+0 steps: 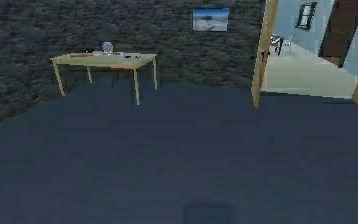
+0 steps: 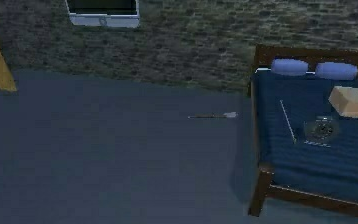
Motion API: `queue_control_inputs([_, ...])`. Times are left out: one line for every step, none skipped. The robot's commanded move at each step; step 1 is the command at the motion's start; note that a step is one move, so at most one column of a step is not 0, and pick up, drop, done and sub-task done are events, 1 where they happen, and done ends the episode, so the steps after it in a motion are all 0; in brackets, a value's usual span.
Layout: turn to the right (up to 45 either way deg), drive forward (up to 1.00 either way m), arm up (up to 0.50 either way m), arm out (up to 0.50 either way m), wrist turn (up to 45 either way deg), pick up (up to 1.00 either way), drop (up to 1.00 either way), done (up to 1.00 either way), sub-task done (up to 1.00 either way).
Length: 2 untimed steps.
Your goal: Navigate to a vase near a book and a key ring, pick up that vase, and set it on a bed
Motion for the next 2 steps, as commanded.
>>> queue_control_inputs([0.0, 1.00, 0.00, 0.00, 0.0, 0.00, 0.00, 0.00, 0.00])
queue_control_inputs([0.0, 1.00, 0.00, 0.00, 0.0, 0.00, 0.00, 0.00, 0.00])
